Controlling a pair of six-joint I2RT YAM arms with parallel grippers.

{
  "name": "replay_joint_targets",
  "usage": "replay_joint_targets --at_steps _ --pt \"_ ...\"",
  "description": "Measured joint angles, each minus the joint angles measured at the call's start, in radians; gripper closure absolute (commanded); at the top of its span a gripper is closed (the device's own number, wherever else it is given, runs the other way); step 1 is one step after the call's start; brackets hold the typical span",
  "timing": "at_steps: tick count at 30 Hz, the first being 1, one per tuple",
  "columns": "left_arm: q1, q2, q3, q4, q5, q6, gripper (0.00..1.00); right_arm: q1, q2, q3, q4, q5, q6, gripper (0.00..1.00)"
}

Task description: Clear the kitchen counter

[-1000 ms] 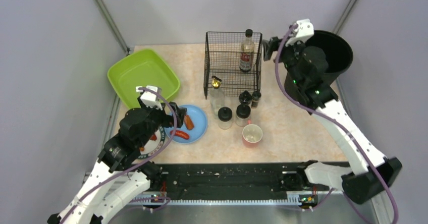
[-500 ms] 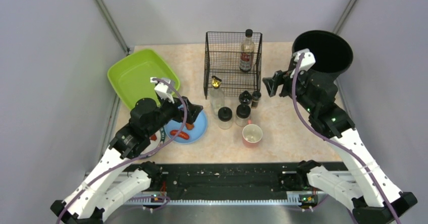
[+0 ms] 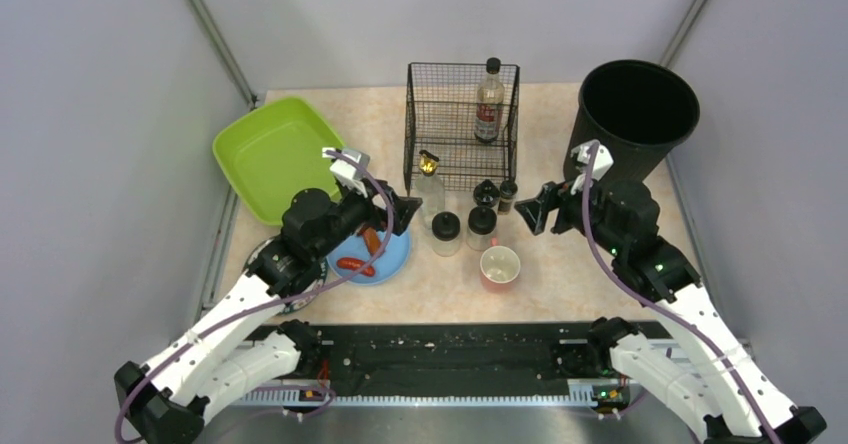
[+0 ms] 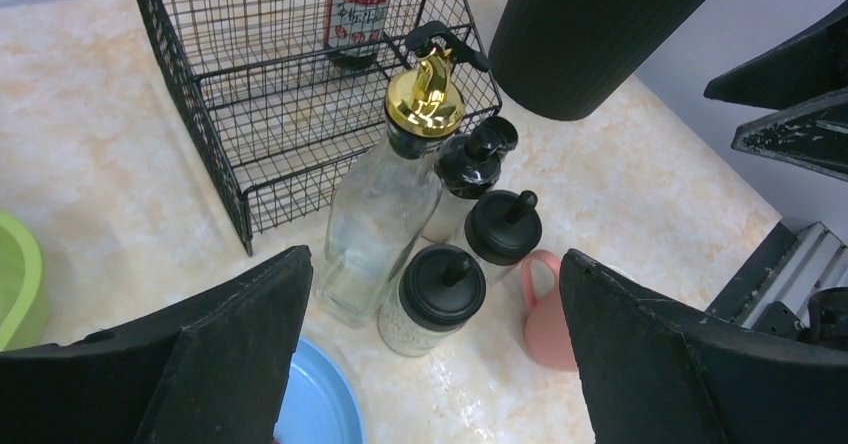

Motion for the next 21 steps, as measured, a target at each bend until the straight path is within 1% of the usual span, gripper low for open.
replay_joint_targets --at_steps 9,13,21 --pt "-0.044 0.081 -0.048 0.18 -0.017 0.068 0.05 0.002 -0.081 -0.09 -0.02 -0.019 0.037 0.27" --pt "-0.053 0.11 -0.061 0.246 -0.026 0.092 0.06 0.002 -0.113 -0.097 -0.032 -0.019 0.049 0.27" --pt "-0.054 0.224 -0.061 0.361 -0.082 0.127 0.08 0.002 -0.169 -0.097 -0.052 -0.027 0.069 0.27"
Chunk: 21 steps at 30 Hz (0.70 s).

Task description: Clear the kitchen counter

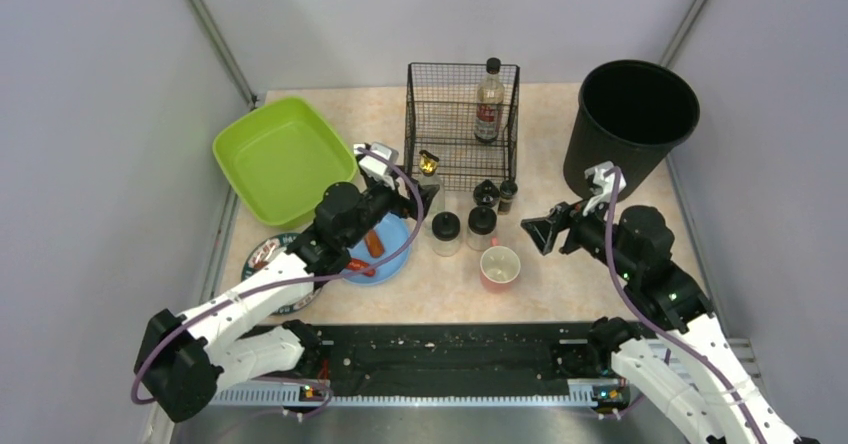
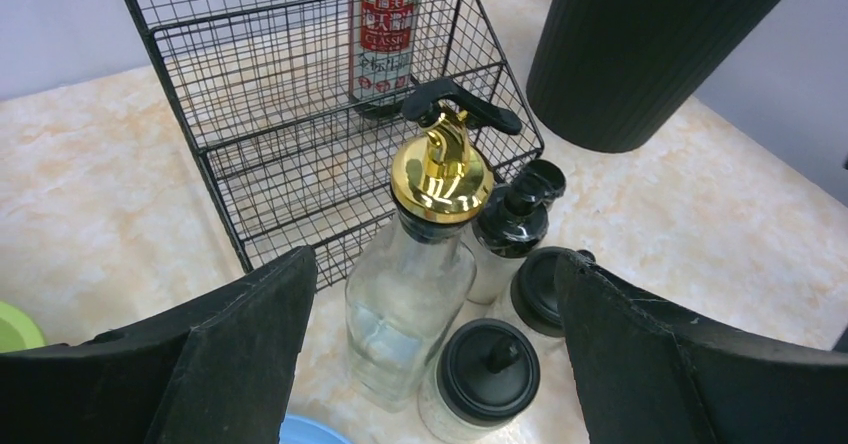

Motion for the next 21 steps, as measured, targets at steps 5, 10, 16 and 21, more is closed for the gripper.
replay_joint_targets --at_steps 5,10,16,21 --pt "0.0 0.057 0.0 0.077 -0.028 0.014 0.12 0.0 -0.024 0.0 -0.015 0.0 0.002 0.27" --pt "0.0 0.129 0.0 0.146 -0.039 0.023 0.16 0.0 -0.028 0.0 -0.025 -0.002 0.003 0.27" --pt "0.0 0.188 0.0 0.194 -0.046 0.025 0.23 0.0 -0.03 0.0 -0.035 -0.002 0.003 0.27" --pt "0.0 0.201 0.0 0.236 -0.056 0.025 0.29 0.0 -0.03 0.0 -0.037 -0.002 0.003 0.27"
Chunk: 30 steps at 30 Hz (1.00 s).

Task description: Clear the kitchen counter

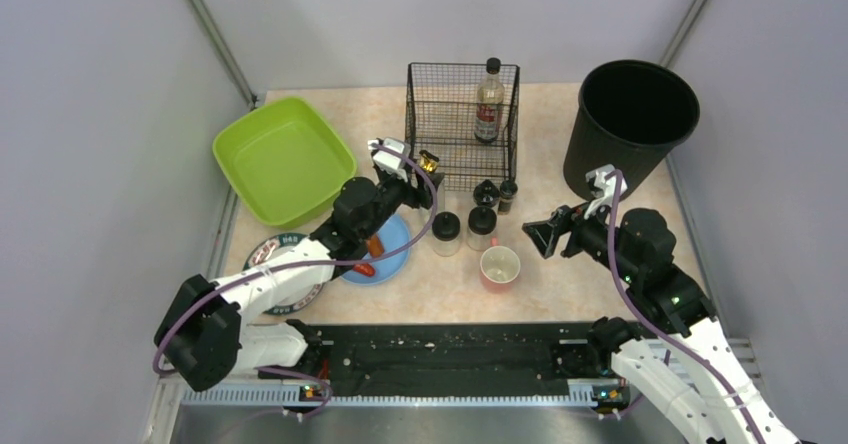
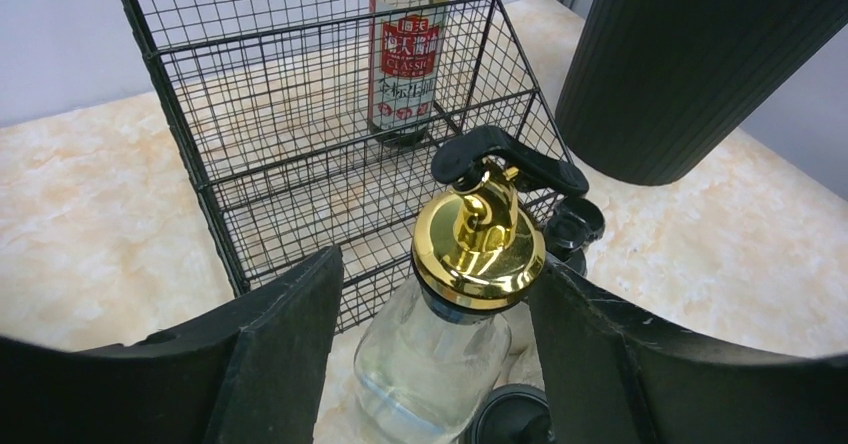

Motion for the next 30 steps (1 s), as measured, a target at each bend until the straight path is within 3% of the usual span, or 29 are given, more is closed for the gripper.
replay_joint_targets --at_steps 18,22,26,28,30 --pt "0.0 0.064 0.0 0.06 -0.003 0.0 0.41 0.0 0.0 0.0 0.0 0.0 0.0 0.27" --pt "0.0 0.074 0.0 0.068 -0.003 -0.004 0.61 0.0 0.0 -0.002 -0.001 0.0 0.0 0.27" --pt "0.002 0.084 0.002 0.089 -0.019 0.021 0.74 0.0 -0.001 -0.01 -0.003 0.0 0.005 0.27" --pt "0.002 0.085 0.003 0.089 -0.022 0.025 0.99 0.0 -0.004 -0.014 -0.005 0.0 0.006 0.27" --pt "0.001 0.089 0.005 0.089 -0.023 0.026 1.0 0.0 -0.009 -0.019 -0.007 0.0 0.007 0.27"
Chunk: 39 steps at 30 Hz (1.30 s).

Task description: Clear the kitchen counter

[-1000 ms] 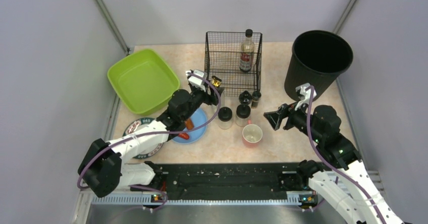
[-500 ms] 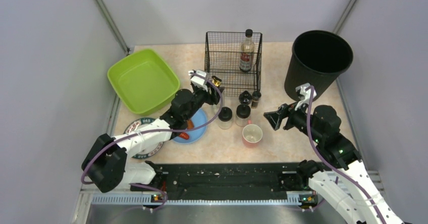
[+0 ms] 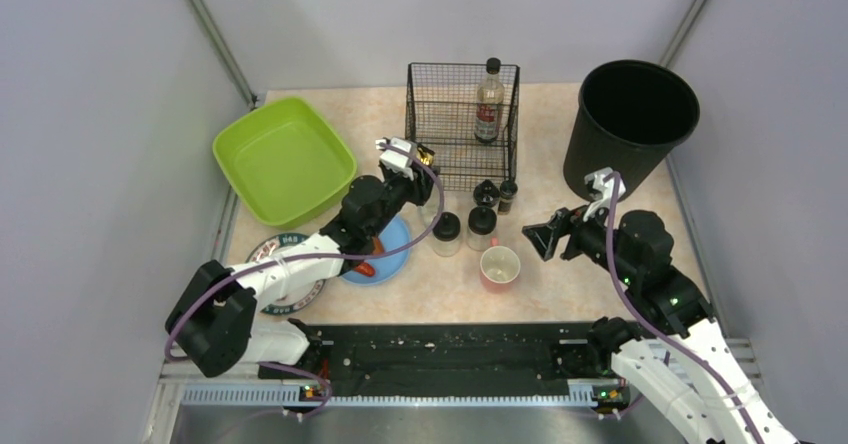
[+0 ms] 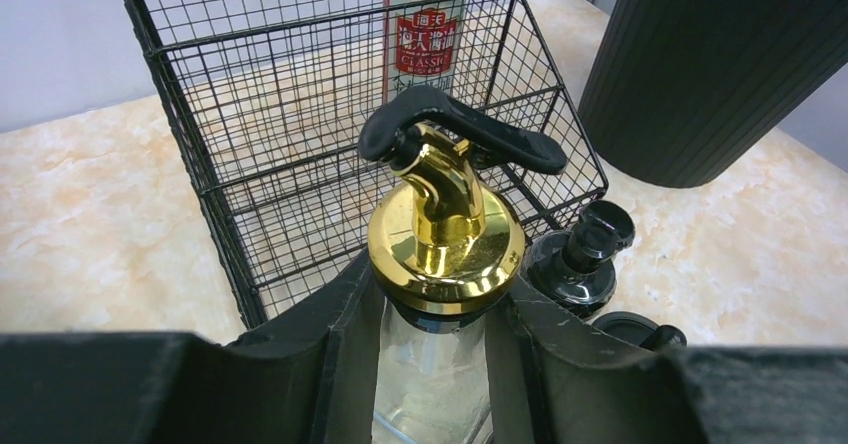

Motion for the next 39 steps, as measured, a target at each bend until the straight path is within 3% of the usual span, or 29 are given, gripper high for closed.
replay_joint_targets --at_steps 8,23,33,39 --pt "0.0 0.0 0.021 -0.034 -0.018 0.014 1.0 0.0 -0.005 0.0 0.0 0.0 0.006 0.27" --pt "-0.002 -0.109 0.155 -0.364 -0.097 0.092 1.0 0.0 -0.007 0.0 0.002 -0.006 0.034 0.27" --pt "-0.002 -0.156 0.294 -0.52 -0.127 0.097 1.0 0.0 -0.007 0.0 0.008 -0.012 0.051 0.27" --pt "-0.002 -0.151 0.454 -0.617 -0.126 0.097 1.0 0.0 -0.007 -0.001 0.009 -0.016 0.052 0.27"
